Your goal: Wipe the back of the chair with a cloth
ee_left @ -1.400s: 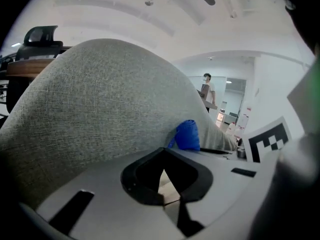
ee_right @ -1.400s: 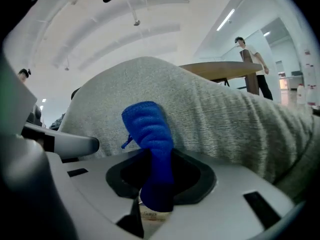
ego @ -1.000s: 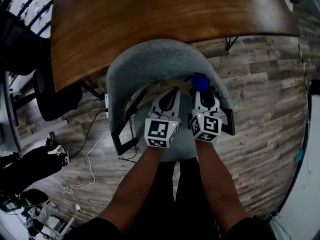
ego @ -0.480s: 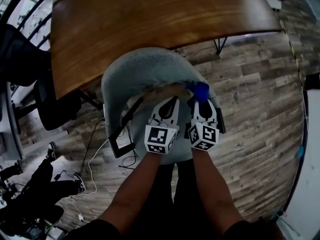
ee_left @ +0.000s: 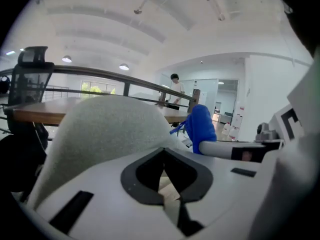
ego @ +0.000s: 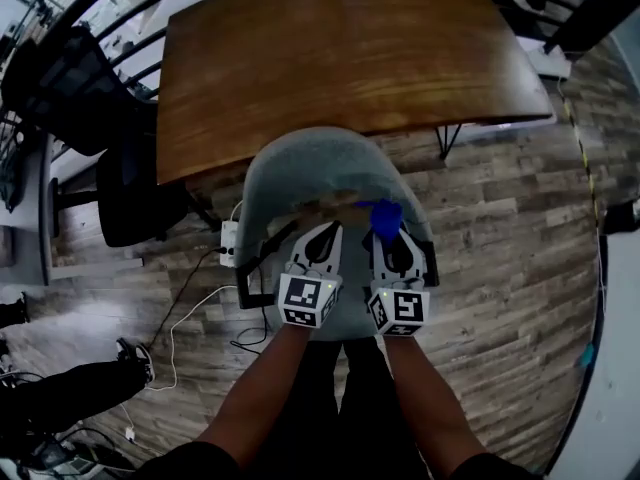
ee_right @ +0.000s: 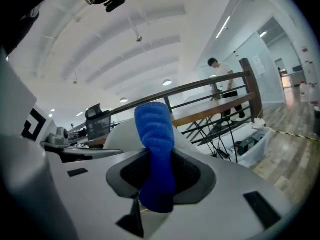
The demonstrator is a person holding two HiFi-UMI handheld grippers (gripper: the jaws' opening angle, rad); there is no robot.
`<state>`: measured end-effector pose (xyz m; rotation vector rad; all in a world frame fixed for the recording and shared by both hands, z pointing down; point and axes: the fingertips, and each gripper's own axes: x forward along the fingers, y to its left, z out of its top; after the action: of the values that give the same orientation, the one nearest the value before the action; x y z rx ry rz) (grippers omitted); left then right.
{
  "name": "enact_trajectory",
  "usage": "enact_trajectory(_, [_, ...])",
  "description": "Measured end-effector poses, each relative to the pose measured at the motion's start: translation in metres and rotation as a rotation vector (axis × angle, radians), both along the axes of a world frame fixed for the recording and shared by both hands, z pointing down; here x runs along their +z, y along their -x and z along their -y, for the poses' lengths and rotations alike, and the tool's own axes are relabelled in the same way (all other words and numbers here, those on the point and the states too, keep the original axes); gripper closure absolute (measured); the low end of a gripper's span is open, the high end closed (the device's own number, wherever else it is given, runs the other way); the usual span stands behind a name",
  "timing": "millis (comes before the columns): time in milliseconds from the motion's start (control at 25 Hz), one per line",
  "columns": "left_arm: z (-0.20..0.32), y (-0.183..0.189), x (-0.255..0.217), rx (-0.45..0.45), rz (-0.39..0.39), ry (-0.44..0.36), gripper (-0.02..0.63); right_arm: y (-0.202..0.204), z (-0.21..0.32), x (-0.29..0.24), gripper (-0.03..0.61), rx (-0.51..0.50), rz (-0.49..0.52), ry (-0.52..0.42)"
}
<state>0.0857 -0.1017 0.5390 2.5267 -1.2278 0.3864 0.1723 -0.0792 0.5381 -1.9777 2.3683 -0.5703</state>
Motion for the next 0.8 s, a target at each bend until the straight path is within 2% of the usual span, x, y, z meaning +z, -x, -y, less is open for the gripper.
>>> enact_trajectory(200, [-0.026, 0.041, -0.042, -0.118, -0.004, -0.027, 0.607, 0.025, -0.027, -0.042, 0.468, -0.137, -0.006, -0.031])
enact_trajectory(360, [-0.057, 0.066, -0.071, -0.172, -0.024, -0.029, 0.607, 0.039, -0.054, -0.072, 0.468, -0.199, -0.022, -0.044])
enact_trajectory(480, [-0.074, 0.083, -0.093, -0.208, -0.049, -0.044, 0.607, 0.053, -0.066, -0.098, 0.468, -0.248, -0.015, -0.094])
enact_trajectory(640, [-0.098, 0.092, -0.125, -0.201, -0.084, -0.106, 0.607, 0.071, -0.087, -0.126, 0.468, -0.309, 0.000, -0.139])
enact_trajectory(800, [-0.125, 0.104, -0.145, -0.179, -0.095, -0.137, 0.607, 0.087, -0.108, -0.146, 0.468, -0.308, -0.011, -0.160])
